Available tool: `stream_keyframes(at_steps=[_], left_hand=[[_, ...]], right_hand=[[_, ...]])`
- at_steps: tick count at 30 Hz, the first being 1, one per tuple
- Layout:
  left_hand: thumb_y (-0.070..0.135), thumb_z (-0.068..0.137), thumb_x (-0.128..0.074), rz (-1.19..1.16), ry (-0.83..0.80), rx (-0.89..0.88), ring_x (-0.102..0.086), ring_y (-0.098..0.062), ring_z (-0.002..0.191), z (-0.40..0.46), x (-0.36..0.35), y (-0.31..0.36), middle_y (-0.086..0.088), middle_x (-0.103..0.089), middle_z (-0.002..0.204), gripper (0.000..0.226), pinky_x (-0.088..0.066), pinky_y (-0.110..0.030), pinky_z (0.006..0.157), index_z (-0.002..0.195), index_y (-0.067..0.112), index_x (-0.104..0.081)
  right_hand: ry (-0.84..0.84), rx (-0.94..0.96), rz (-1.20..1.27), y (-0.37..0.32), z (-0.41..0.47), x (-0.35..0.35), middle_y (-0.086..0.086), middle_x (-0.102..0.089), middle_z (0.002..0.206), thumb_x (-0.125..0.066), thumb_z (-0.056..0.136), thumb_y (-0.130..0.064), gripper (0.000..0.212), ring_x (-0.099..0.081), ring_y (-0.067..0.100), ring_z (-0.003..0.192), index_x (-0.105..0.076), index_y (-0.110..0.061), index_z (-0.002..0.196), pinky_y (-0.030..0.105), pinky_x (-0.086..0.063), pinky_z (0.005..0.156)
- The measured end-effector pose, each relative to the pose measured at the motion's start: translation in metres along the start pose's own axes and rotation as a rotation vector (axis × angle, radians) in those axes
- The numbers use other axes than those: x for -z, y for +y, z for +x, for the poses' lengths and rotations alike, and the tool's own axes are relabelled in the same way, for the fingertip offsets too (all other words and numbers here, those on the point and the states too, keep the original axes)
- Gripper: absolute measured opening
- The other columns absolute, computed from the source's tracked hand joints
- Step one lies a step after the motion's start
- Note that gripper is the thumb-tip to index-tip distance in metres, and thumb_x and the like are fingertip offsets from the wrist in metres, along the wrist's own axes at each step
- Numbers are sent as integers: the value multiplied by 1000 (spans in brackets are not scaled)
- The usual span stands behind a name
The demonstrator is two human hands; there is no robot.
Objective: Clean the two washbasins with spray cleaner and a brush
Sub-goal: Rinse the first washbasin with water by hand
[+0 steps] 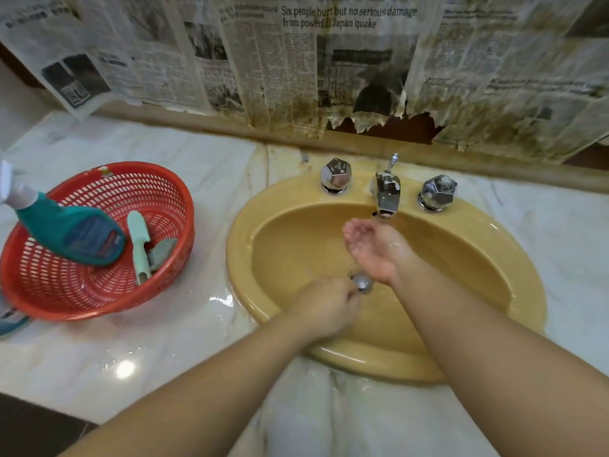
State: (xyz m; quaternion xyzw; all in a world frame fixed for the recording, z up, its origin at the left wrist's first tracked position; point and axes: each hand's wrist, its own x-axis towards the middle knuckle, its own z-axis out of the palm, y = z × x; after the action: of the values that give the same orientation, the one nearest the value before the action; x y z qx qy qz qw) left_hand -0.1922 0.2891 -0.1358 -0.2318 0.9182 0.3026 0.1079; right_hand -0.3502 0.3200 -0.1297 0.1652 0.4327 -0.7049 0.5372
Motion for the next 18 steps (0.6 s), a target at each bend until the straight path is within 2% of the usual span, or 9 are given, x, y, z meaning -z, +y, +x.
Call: stream_keyframes(at_steps=[3,5,6,8,10,12,15,18], left_hand=[[49,88,-31,242,27,5,-65,-30,93,-13,35,-58,-7,-72,97,46,-49,-35,73,91,18,-65],[57,88,-23,441,7,-68,-65,-31,88,-35,40,-75,-8,-71,88,59,-46,-36,75,85,17,-65],[62,90,-22,491,0,-130,-65,-29,86,-46,34,-73,-6,-71,86,62,-44,-36,77,84,18,-66],[71,94,-25,480,-16,-209,-65,-27,89,-59,15,-53,-2,-72,92,64,-43,-37,79,93,24,-67],[76,94,-22,462,-56,-217,-64,-29,94,-56,-6,-24,-3,-71,101,68,-44,-39,76,99,23,-65],[74,95,-15,428,-137,-152,-64,-32,95,-43,-23,7,-7,-70,104,72,-43,-39,71,98,21,-64],[56,101,-21,269,-289,13,-63,-34,100,-16,-36,29,-13,-67,110,61,-45,-39,74,102,16,-67],[34,105,-36,-90,-316,199,-64,-32,103,20,-41,27,-15,-68,115,40,-49,-35,83,107,10,-67]], right_hand=[[-239,-152,-294,26,-24,-15,12,-68,72,-53,98,-6,24,-67,17,61,-67,-4,79,25,-59,59],[-354,-225,-716,46,-42,-10,15,-69,73,-51,100,-7,28,-67,19,62,-68,-2,79,26,-58,61],[-353,-227,-895,52,-45,-3,15,-69,75,-50,102,-9,29,-65,18,61,-69,-1,82,26,-56,61],[-203,-171,-1002,54,-44,13,13,-67,75,-50,102,-13,28,-60,17,58,-68,-2,85,26,-51,56],[33,-76,-902,44,-31,34,11,-66,72,-49,100,-15,25,-56,17,53,-66,-5,85,25,-47,52],[216,-5,-823,31,-18,53,9,-66,70,-49,97,-15,21,-55,16,52,-65,-7,86,26,-45,52],[335,39,-806,19,-12,72,7,-64,67,-49,97,-18,21,-55,17,52,-64,-9,85,27,-44,53],[374,103,-861,9,-16,83,7,-64,72,-50,98,-21,23,-54,16,56,-63,-11,83,27,-42,53]])
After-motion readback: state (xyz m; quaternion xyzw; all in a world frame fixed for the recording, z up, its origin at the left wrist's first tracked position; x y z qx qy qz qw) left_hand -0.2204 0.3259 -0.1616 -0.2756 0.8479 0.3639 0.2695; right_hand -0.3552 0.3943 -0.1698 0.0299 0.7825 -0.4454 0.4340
